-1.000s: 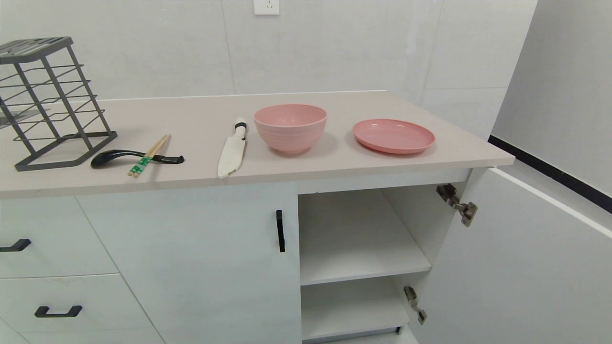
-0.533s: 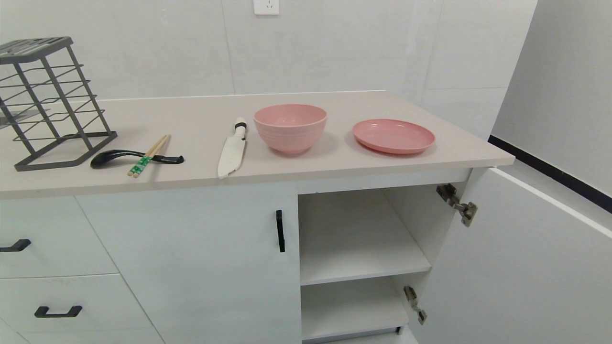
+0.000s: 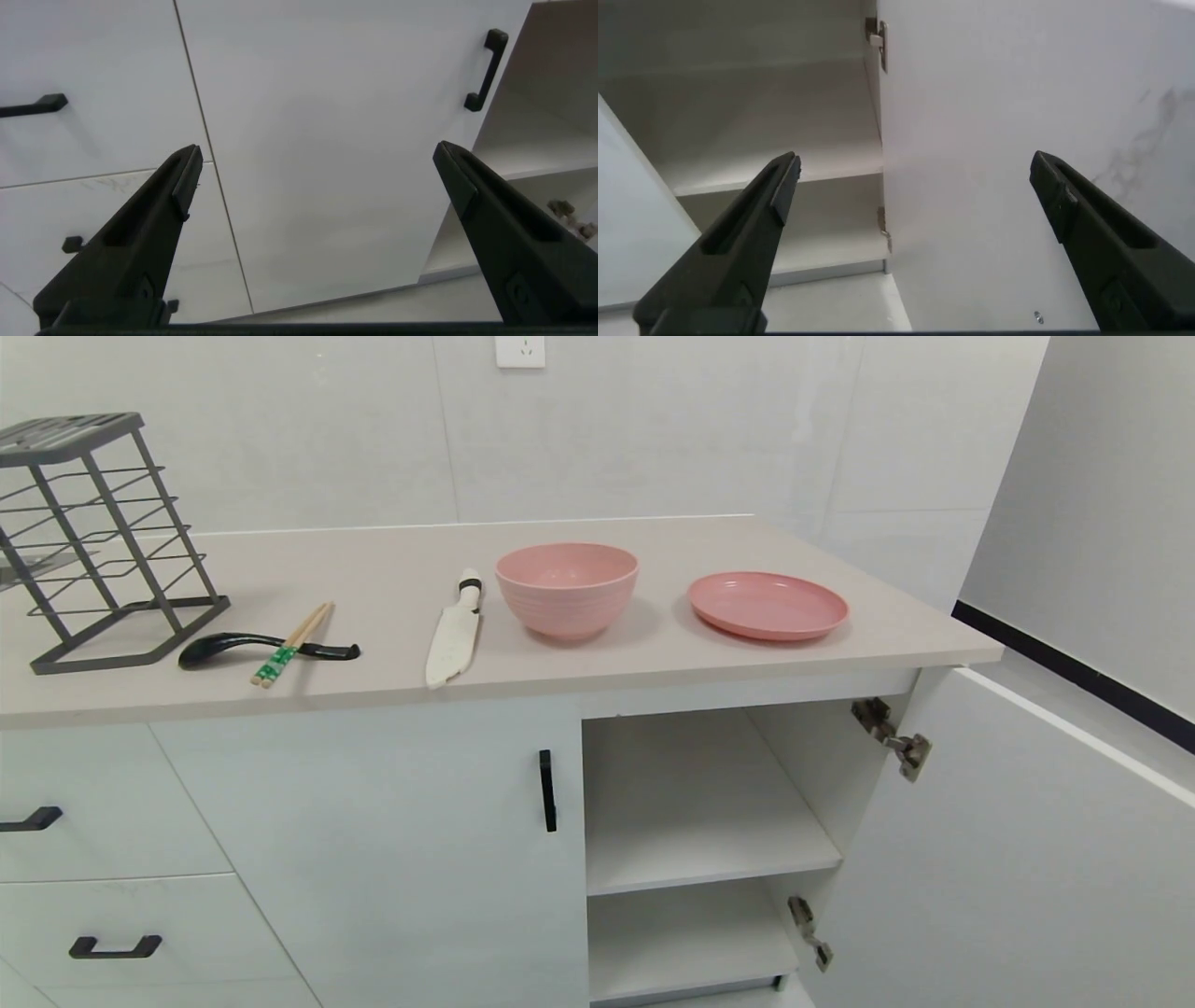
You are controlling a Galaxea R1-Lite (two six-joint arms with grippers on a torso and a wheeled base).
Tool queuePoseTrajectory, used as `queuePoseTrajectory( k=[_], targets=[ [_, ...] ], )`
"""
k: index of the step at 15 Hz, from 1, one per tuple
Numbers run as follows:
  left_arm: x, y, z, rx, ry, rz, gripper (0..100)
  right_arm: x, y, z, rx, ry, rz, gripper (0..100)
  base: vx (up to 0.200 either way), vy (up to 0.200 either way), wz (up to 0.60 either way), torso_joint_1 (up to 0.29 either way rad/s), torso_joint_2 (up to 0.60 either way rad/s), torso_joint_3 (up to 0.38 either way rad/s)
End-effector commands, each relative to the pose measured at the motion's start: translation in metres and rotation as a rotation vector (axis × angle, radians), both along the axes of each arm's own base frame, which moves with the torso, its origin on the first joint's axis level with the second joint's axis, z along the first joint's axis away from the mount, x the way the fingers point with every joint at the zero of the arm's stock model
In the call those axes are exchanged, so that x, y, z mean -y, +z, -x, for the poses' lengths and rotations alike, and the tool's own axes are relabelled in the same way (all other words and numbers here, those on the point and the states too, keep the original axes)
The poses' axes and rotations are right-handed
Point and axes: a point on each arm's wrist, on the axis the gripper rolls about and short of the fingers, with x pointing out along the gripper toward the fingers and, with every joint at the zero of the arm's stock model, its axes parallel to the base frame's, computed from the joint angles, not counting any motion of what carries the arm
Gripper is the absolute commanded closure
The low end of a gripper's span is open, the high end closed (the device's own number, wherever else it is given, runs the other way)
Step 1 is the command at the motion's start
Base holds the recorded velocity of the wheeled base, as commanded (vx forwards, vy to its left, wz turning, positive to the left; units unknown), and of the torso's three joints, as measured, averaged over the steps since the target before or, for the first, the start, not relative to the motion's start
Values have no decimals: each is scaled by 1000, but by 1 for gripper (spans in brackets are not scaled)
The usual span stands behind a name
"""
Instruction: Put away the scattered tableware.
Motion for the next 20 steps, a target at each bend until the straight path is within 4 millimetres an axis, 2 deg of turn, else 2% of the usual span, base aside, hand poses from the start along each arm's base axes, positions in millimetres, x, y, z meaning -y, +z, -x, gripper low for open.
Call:
queuePoseTrajectory(
  k=[1, 10, 20],
  targets=[
    [0, 0, 0, -1, 0, 0, 0, 0, 0, 0, 1, 0, 0, 0, 0, 0, 0, 17, -276, -256],
    [0, 0, 0, 1, 0, 0, 0, 0, 0, 0, 1, -13, 3, 0, 0, 0, 0, 84, -430, -350],
    [0, 0, 0, 1, 0, 0, 0, 0, 0, 0, 1, -15, 3, 0, 0, 0, 0, 173, -506, -336]
  ],
)
